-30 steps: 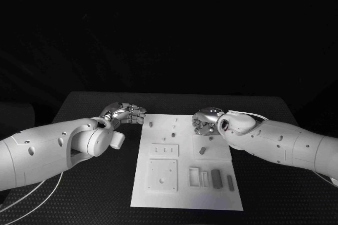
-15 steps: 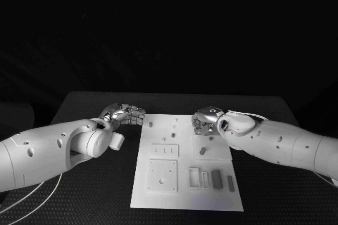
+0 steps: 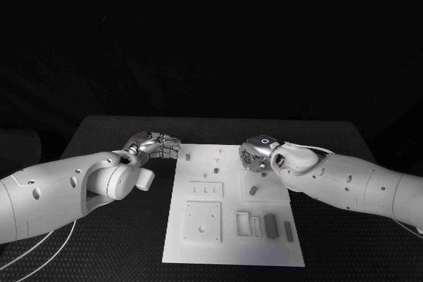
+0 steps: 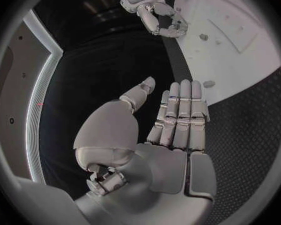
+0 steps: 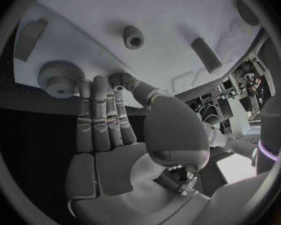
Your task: Assemble the parts on the task board
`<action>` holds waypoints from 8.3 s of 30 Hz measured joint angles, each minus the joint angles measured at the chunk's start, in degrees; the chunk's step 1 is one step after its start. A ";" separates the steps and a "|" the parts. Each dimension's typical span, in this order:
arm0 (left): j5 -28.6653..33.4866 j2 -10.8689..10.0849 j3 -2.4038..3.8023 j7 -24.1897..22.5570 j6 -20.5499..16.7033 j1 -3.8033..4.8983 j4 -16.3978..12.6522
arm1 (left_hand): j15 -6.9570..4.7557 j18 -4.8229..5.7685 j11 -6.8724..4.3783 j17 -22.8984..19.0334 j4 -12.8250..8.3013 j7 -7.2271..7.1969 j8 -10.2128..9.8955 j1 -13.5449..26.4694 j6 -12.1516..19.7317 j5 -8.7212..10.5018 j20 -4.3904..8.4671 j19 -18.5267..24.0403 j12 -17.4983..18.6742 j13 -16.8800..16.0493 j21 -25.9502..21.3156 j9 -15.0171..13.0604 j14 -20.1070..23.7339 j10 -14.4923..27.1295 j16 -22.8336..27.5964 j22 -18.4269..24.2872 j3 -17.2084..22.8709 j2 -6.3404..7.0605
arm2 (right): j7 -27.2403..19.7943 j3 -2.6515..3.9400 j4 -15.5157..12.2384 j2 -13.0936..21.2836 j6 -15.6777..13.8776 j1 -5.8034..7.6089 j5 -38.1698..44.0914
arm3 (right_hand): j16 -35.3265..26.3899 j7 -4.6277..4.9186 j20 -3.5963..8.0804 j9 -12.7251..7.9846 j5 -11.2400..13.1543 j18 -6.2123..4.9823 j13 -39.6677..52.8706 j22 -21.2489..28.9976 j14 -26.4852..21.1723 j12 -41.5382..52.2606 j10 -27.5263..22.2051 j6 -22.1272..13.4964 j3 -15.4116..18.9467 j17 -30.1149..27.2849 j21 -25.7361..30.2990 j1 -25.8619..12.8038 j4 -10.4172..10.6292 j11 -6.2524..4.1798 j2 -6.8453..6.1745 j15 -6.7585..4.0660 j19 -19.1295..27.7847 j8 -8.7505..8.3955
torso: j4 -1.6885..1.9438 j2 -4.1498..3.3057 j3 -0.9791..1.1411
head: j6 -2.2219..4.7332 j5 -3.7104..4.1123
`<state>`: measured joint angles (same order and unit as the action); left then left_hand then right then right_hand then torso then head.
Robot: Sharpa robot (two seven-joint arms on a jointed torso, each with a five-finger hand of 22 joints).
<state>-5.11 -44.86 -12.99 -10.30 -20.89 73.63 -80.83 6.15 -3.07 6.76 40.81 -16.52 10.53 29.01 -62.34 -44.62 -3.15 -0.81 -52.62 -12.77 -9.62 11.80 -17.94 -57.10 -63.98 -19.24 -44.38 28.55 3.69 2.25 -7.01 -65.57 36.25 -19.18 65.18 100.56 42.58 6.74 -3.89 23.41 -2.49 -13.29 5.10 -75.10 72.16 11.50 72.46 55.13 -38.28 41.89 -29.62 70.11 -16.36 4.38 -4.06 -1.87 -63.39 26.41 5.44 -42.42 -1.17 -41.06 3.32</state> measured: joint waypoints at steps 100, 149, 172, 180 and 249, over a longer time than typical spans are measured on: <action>-0.53 2.60 0.33 0.50 -0.06 1.81 0.70 | 0.11 0.47 0.20 0.28 -0.01 0.00 -0.67 0.00 0.01 0.00 0.20 0.20 0.66 -0.01 -0.66 -0.05 0.11 0.20 0.66 0.27 -0.31 0.00 | 8.83 0.52 5.64 -11.50 -6.38 2.31 8.62 | 3.33 -0.30 1.34 2.28 -0.20 1.07 -0.02 0.17 0.52 -1.34 1.01 1.13 -3.33 1.81 -5.34 -1.18 -0.47 -0.11 -1.08 -0.69 -0.25 -1.47 | 1.47 -2.21 -0.65 | 2.43 0.71; -0.49 2.40 0.32 0.64 -0.43 1.82 0.65 | 0.01 0.61 0.20 0.47 -0.01 0.00 -0.88 0.00 0.00 0.00 0.19 0.20 1.11 -0.01 -0.88 -0.17 0.41 0.20 1.10 0.37 -0.31 0.00 | 11.88 0.25 3.61 -10.23 -9.64 1.43 10.35 | 4.17 -0.35 1.32 3.48 -0.11 0.77 3.04 0.19 0.43 -1.66 2.90 1.86 -3.22 1.87 -7.08 -3.29 0.10 -1.12 -6.83 -1.01 0.14 -2.24 | 1.51 -2.49 -0.73 | 2.43 0.59; -0.48 2.49 0.32 0.64 -0.50 1.82 0.81 | 0.01 0.62 0.20 0.51 -0.01 0.00 -0.88 0.00 0.00 0.00 0.19 0.20 1.11 -0.01 -0.88 -0.21 0.41 0.20 1.10 0.42 -0.31 0.00 | 13.30 0.13 3.05 -10.25 -11.56 1.21 11.30 | 4.67 -0.47 1.53 4.18 -0.18 0.76 3.25 0.15 0.73 -1.96 3.16 2.31 -4.26 1.83 -7.35 -2.27 -0.32 -1.30 -5.81 -1.23 -0.09 -2.45 | 1.57 -2.53 -0.83 | 2.60 0.66; -0.47 2.46 0.32 0.69 -0.51 1.82 0.83 | 0.01 0.63 0.20 0.51 -0.01 0.00 -0.88 0.00 0.01 0.00 0.20 0.20 1.11 -0.01 -0.88 -0.26 0.41 0.20 1.10 0.41 -0.31 0.00 | 13.54 0.13 3.03 -10.34 -11.60 1.21 11.48 | 4.67 -0.47 1.53 4.27 -0.18 0.75 3.25 0.15 0.80 -1.96 3.22 2.31 -4.25 1.83 -7.34 -2.20 -0.33 -1.24 -5.75 -1.14 -0.09 -2.95 | 1.55 -2.53 -0.84 | 2.73 0.59; -0.36 2.68 0.29 0.86 -0.51 1.82 1.32 | 0.00 0.89 0.20 0.70 -0.01 -0.01 -1.33 0.00 0.00 0.00 0.20 0.20 1.53 -0.05 -1.10 -0.33 0.41 0.20 1.33 0.49 -0.31 0.00 | 12.86 0.15 1.93 -9.16 -11.07 1.21 8.42 | 4.40 2.47 -0.01 3.75 -0.63 -0.13 2.76 0.18 -2.48 -6.93 -3.77 -2.90 -4.90 0.68 -6.86 -2.97 0.33 1.86 -7.56 1.32 2.92 -7.91 | 1.49 -2.58 -0.88 | 2.10 0.93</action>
<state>-5.46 -42.18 -12.70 -9.43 -21.40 75.46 -79.51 6.16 -2.18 6.96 41.51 -16.52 10.52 27.67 -62.34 -44.62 -3.15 -0.61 -52.42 -11.24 -9.68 10.69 -18.28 -56.69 -63.78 -17.91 -43.88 28.24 3.69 15.11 -6.85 -63.64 27.10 -30.25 66.39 108.99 46.98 9.21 -3.90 27.16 -3.12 -13.42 7.86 -74.92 69.69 4.57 68.69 52.23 -43.18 42.58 -36.48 67.14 -16.03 6.24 -11.62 -0.55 -60.46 18.50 6.93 -44.99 -2.05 -38.96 4.26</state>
